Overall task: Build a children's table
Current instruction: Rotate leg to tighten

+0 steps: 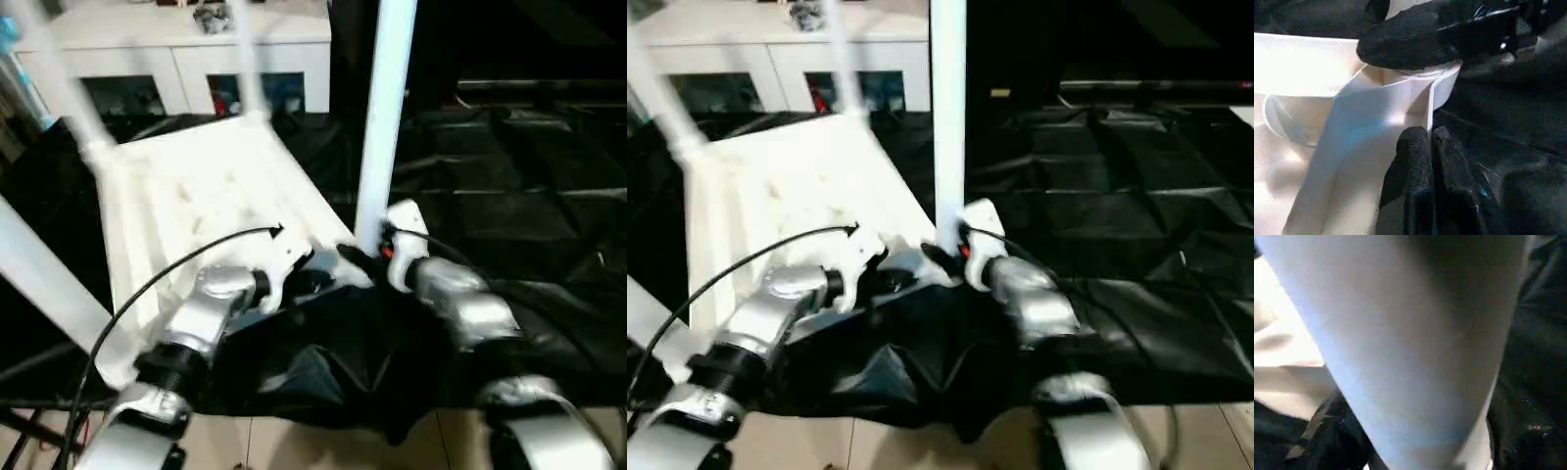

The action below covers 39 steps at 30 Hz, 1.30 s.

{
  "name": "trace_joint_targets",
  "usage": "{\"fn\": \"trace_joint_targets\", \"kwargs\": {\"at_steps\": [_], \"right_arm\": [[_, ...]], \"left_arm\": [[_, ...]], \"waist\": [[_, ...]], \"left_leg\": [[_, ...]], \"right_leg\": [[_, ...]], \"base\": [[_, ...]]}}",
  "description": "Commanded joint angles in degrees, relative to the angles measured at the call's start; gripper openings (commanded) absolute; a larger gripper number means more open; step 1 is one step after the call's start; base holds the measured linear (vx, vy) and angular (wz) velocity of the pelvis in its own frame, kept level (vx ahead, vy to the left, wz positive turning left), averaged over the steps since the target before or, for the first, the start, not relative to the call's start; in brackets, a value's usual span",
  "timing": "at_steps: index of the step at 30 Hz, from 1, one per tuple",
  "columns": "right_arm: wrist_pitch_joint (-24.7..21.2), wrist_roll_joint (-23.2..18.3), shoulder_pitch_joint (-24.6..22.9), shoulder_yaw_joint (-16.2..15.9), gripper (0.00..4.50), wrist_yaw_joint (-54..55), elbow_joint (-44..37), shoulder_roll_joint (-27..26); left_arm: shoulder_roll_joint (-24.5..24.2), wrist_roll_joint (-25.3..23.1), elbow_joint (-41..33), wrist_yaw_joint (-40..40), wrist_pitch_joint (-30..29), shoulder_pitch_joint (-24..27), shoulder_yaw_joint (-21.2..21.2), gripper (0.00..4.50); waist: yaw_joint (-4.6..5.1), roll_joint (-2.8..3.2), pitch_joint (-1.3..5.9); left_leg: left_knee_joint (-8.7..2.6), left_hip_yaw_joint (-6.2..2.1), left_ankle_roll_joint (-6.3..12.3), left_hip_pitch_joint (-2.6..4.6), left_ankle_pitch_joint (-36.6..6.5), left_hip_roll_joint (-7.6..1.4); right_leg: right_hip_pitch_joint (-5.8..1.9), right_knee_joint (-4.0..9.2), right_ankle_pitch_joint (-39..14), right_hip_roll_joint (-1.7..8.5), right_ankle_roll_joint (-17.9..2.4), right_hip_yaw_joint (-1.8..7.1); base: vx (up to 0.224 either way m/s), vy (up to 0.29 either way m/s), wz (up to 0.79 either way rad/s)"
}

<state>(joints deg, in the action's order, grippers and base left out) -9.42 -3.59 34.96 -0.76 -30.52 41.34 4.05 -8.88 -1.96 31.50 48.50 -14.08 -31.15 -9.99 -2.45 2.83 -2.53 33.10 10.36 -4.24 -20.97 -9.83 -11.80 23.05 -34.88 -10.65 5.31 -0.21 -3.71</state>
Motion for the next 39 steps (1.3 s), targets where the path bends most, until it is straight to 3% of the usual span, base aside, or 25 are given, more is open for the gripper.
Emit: {"fn": "trace_joint_targets", "kwargs": {"at_steps": [1, 7, 15, 22, 24, 29, 37, 39], "right_arm": [[-0.8, 1.3, -0.8, -5.4, 3.0, -3.0, 2.5, -5.2], [-0.1, -1.1, -0.5, -6.2, 3.57, -12.5, 0.0, -2.0], [0.7, -2.5, -3.3, -10.8, 3.57, -31.6, -7.4, 7.0], [-1.5, -3.8, -5.5, -13.5, 3.57, -42.9, -13.1, 12.4], [-2.4, -4.3, -5.9, -14.4, 3.31, -45.2, -14.4, 13.6], [-2.8, -3.8, -6.5, -15.1, 2.83, -46.5, -15.4, 14.3], [-4.3, -4.5, -7.6, -15.0, 2.65, -45.2, -17.2, 13.5], [-2.9, -3.5, -7.1, -12.7, 2.65, -37.4, -14.4, 10.3]], "left_arm": [[3.8, 1.6, -0.2, -1.4, 0.3, -1.3, -1.8, 0.0], [0.8, 2.6, -2.0, 5.1, 0.7, -0.3, -3.2, 0.0], [-4.7, 4.3, -4.3, 16.9, 2.3, 1.0, -4.1, 0.0], [-9.6, 4.9, -5.4, 25.4, 2.4, 1.5, -5.7, 0.0], [-10.7, 5.1, -5.5, 27.2, 2.2, 1.6, -6.1, 0.0], [-11.7, 5.2, -5.6, 28.5, 2.1, 1.7, -6.3, 0.0], [-9.9, 6.0, -5.7, 24.5, 1.8, 2.0, -4.7, 0.0], [-7.7, 6.4, -5.9, 20.4, 0.8, 1.9, -3.2, 0.0]], "waist": [[-0.18, -0.87, 3.34], [-0.19, -0.66, 3.33], [-0.93, -0.81, 3.54], [-1.79, -0.91, 3.3], [-2.11, -0.95, 3.31], [-2.48, -0.88, 3.4], [-2.5, -0.84, 3.44], [-2.38, -0.63, 3.3]], "left_leg": [[-3.7, -0.19, 1.71, 0.18, -13.7, -0.69], [-3.69, -0.19, 2.67, 0.03, -14.0, -0.74], [-3.3, 0.06, 4.7, 0.01, -11.7, -1.07], [-3.62, -0.02, 3.77, 0.32, -13.5, -1.27], [-3.64, -0.03, 3.48, 0.4, -13.2, -1.29], [-3.55, 0.01, 3.18, 0.37, -12.1, -1.28], [-3.46, 0.03, 2.81, 0.35, -12.1, -1.17], [-3.61, -0.03, 2.17, 0.4, -13.0, -1.26]], "right_leg": [[-2.54, 5.06, -16.4, 2.4, -10.6, 2.0], [-2.75, 4.93, -15.2, 2.44, -11.3, 1.94], [-3.04, 4.09, -8.3, 2.23, -14.0, 1.85], [-2.84, 4.33, -12.2, 2.38, -13.6, 1.97], [-2.81, 4.34, -12.5, 2.41, -13.3, 2.03], [-2.74, 4.11, -10.9, 2.4, -13.6, 2.08], [-2.86, 4.13, -10.5, 2.39, -13.6, 2.06], [-2.64, 4.26, -11.7, 2.45, -13.4, 2.1]], "base": [[0.0, 0.0, 0.0], [0.0, 0.0, 0.0], [0.0, 0.0, 0.0], [0.0, 0.0, 0.0], [0.0, 0.0, 0.0], [0.0, 0.0, 0.0], [0.0, 0.0, 0.0], [0.0, 0.0, 0.0]]}}
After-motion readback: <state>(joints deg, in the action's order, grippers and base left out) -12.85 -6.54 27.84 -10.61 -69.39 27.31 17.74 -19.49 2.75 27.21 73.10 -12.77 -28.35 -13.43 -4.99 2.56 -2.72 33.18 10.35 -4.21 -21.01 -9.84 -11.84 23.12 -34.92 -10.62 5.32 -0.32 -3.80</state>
